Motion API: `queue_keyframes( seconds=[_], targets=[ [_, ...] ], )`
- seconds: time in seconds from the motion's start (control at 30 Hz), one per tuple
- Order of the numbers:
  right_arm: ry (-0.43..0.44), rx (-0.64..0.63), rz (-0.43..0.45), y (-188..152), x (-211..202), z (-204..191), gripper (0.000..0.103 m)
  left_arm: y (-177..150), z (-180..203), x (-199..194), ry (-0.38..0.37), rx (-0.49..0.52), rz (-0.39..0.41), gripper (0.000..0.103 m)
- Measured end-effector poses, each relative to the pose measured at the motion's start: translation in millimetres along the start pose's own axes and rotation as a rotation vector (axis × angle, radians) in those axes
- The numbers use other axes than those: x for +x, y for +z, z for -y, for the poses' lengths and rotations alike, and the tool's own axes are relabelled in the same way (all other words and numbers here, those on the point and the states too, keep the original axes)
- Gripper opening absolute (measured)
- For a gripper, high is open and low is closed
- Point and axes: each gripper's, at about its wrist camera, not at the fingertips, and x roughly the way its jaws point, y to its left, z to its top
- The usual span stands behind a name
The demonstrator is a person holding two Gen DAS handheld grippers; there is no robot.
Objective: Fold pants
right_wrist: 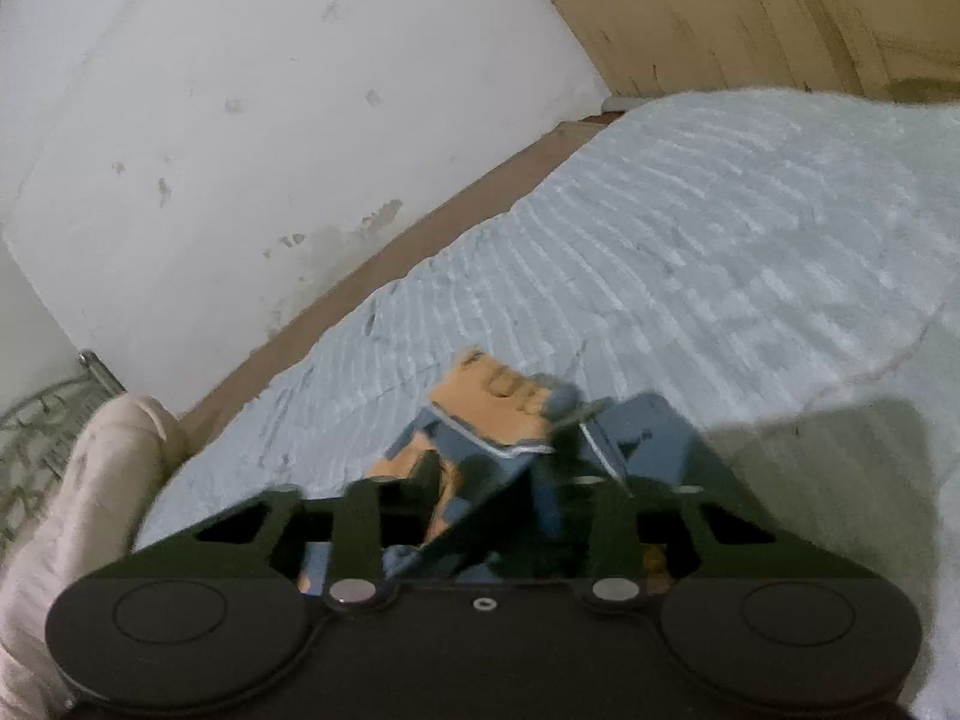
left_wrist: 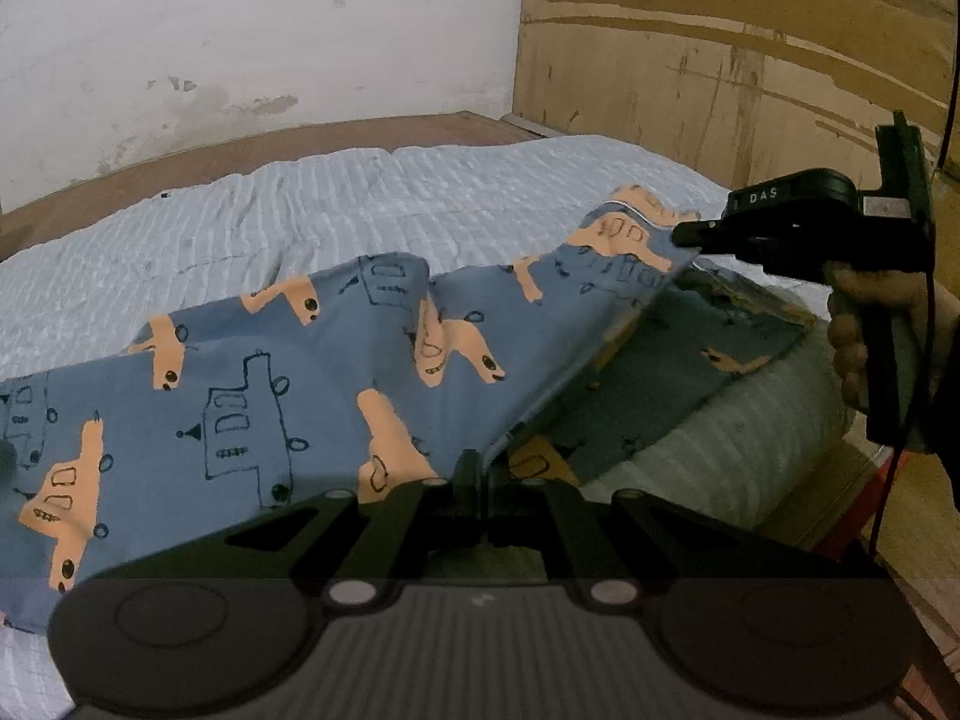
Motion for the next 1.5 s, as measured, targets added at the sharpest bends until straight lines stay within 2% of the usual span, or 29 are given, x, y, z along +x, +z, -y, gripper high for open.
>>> queue_keyframes(
  seconds=[0.07, 0.17, 0.23, 0.3, 0.43, 0.5, 0.6, 0.7, 0.77, 0.8, 0.83, 0.93, 1.07, 1.1, 1.13, 1.17, 1.2, 1.33, 1.43, 1.5],
  targets=[
    [0.006, -0.039, 0.022, 4.8, -5.8, -6.1, 0.004, 1.5, 0.5, -3.6, -0.003, -0.002, 0.018, 0.000],
    [-0.002, -0.122, 0.113, 6.2, -32.5, -18.5, 0.001, 4.4, 4.2, -7.6, -0.011, 0.016, 0.037, 0.000],
    [-0.037, -0.160, 0.177, -1.0, -57.8, -21.6, 0.001, 4.9, 7.6, -7.0, -0.014, 0.033, 0.035, 0.000],
    [-0.094, -0.177, 0.203, -15.7, -77.8, -15.9, 0.002, 2.8, 11.1, -3.8, -0.011, 0.056, 0.022, 0.000],
    [-0.174, -0.137, 0.122, -48.2, -84.9, 11.3, 0.002, -1.8, 14.6, 2.2, 0.005, 0.080, -0.006, 0.001],
    [-0.181, -0.104, 0.082, -59.1, -82.1, 22.7, 0.003, -1.8, 14.2, 1.9, 0.005, 0.077, -0.007, 0.001],
    [-0.175, -0.113, 0.083, -62.8, -82.6, 25.1, 0.005, -2.3, 13.7, 2.2, 0.003, 0.077, -0.011, 0.001],
    [-0.167, -0.146, 0.096, -57.2, -85.7, 21.7, 0.018, -3.1, 13.7, 2.7, 0.003, 0.079, -0.013, 0.001],
    [-0.219, -0.202, 0.119, -50.6, -89.5, 17.6, 0.040, -3.0, 12.7, 3.4, 0.002, 0.077, -0.015, 0.001],
    [-0.233, -0.224, 0.128, -42.9, -88.9, 16.3, 0.055, -2.8, 13.0, 3.6, 0.002, 0.075, -0.015, 0.001],
    [-0.241, -0.232, 0.136, -35.8, -89.1, 17.7, 0.058, -2.9, 13.1, 4.0, 0.001, 0.072, -0.014, 0.001],
    [-0.234, -0.232, 0.119, -18.5, -80.1, 22.8, 0.058, -3.6, 13.4, 5.5, 0.001, 0.068, -0.015, 0.002],
    [-0.175, -0.234, -0.002, -6.1, -45.1, 28.8, 0.054, -4.0, 11.9, 4.7, -0.001, 0.063, -0.015, 0.002],
    [-0.175, -0.252, -0.035, -6.1, -35.1, 28.5, 0.046, -3.7, 11.9, 4.4, -0.001, 0.061, -0.014, 0.003],
    [-0.183, -0.279, -0.057, -7.3, -28.2, 26.9, 0.032, -3.4, 12.1, 3.8, -0.001, 0.060, -0.011, 0.003],
    [-0.190, -0.309, -0.063, -9.1, -24.3, 24.3, 0.029, -3.2, 12.4, 2.7, 0.000, 0.060, -0.006, 0.002],
    [-0.183, -0.335, -0.061, -10.3, -24.1, 19.9, 0.014, -2.9, 12.7, 1.5, 0.000, 0.060, 0.002, 0.003],
    [-0.231, -0.416, 0.019, -8.0, -36.6, 7.5, 0.012, -2.0, 14.3, 2.6, -0.003, 0.072, 0.006, 0.003],
    [-0.237, -0.392, -0.001, -6.9, -32.7, 13.3, 0.012, -3.3, 14.7, 6.2, -0.001, 0.081, -0.009, 0.005],
    [-0.262, -0.404, -0.022, -12.5, -24.2, 18.1, 0.011, -3.3, 14.5, 4.8, -0.005, 0.082, -0.004, 0.011]
  ],
)
